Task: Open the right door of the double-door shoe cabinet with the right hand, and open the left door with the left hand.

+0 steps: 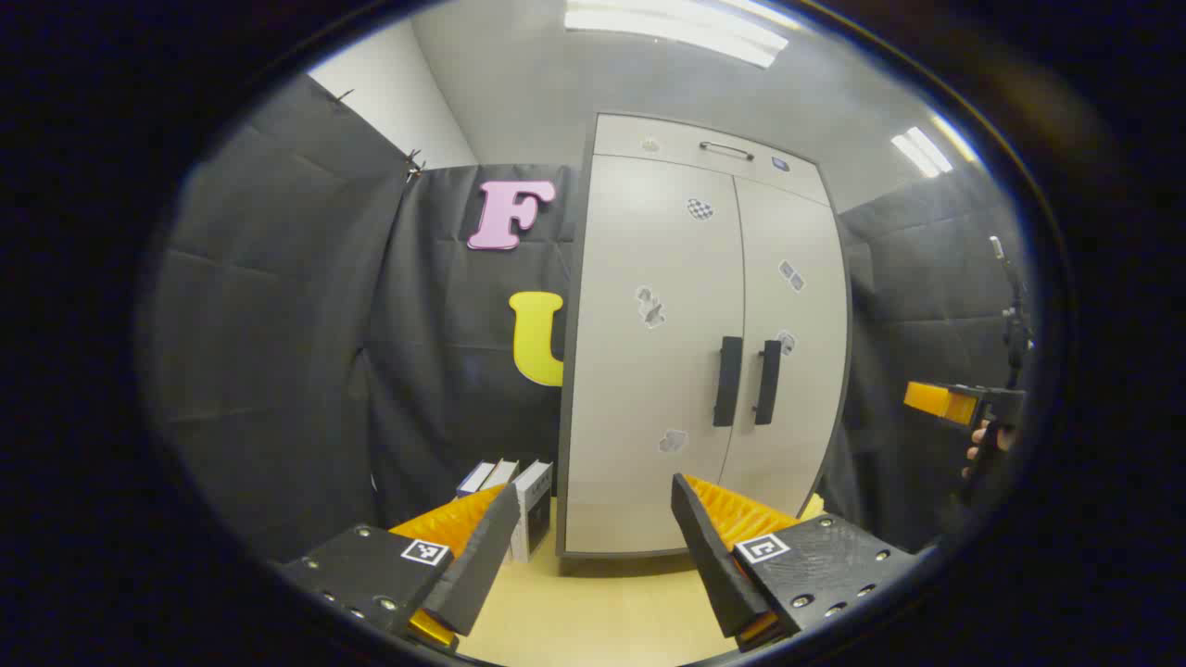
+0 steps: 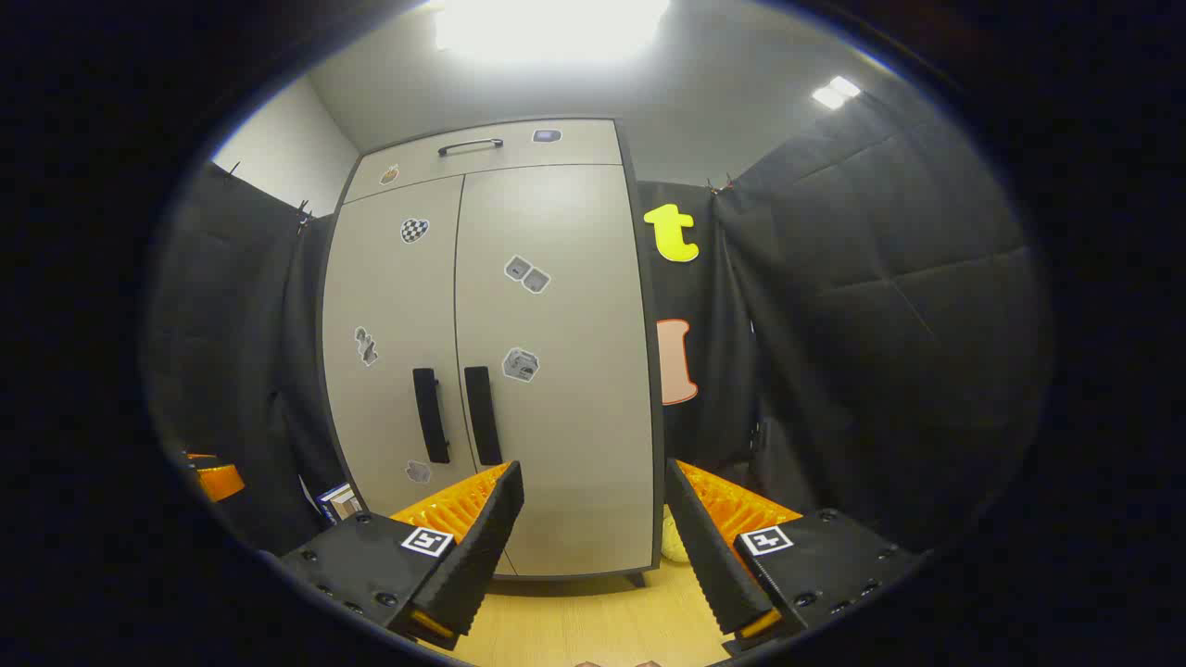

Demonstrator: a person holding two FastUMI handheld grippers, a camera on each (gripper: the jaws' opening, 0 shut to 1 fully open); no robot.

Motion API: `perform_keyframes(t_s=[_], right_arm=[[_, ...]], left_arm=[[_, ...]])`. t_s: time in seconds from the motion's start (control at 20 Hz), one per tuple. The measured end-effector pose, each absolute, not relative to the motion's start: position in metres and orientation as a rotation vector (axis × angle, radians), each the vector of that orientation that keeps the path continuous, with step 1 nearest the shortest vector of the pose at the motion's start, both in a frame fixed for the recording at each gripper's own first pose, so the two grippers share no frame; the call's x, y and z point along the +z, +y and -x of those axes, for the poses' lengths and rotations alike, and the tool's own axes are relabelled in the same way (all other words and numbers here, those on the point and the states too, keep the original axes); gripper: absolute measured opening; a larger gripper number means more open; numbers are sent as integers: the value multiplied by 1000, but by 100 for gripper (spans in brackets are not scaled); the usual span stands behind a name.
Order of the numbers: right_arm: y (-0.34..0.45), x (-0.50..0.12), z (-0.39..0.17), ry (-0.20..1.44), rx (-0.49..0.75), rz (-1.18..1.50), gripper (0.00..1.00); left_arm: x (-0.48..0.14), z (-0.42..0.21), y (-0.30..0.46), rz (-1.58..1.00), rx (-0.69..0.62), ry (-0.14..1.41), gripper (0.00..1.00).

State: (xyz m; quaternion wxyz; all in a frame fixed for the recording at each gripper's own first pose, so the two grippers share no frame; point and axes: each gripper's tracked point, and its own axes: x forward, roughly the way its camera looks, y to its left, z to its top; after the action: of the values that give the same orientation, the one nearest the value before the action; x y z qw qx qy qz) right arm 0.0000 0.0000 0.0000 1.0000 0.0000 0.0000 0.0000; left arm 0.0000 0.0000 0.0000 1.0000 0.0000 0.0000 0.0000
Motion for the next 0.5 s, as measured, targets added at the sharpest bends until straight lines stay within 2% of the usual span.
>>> perform_keyframes(t_s=[0.5], right_arm=[[8,0,-1,11,25,18,96]], left_arm=[[-14,7,1,33,2,8,96]])
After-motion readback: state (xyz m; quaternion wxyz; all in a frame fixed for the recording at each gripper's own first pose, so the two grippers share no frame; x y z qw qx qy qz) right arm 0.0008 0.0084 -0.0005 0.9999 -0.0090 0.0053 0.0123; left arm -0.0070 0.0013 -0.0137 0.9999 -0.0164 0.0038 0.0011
